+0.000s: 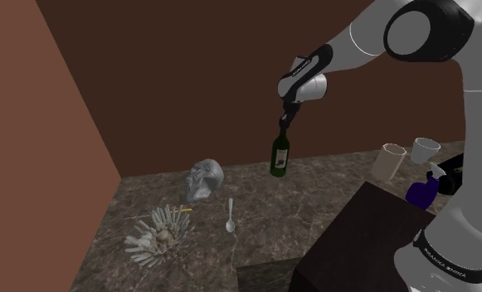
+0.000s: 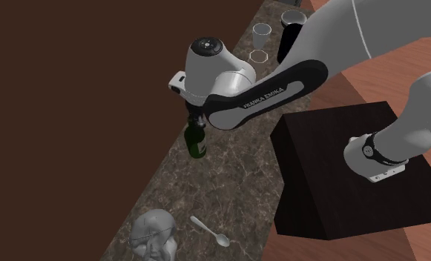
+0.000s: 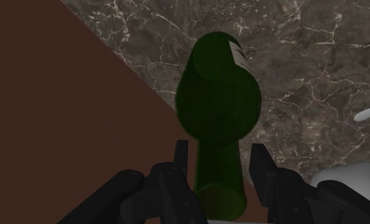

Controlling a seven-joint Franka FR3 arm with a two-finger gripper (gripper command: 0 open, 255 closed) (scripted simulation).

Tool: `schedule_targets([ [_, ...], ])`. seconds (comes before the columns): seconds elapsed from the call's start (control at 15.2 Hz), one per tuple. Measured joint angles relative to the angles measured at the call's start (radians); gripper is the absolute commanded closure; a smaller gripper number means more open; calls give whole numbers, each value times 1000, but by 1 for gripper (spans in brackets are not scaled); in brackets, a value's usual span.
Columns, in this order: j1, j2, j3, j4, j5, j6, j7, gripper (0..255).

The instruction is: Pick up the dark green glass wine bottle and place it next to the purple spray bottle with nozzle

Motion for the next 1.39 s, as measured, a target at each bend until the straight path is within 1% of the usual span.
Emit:
schedule_targets([
  [0.59, 14, -77, -21, 16, -32, -92, 25, 255],
  [1.39, 28, -159, -39, 68, -70, -223, 56, 255],
])
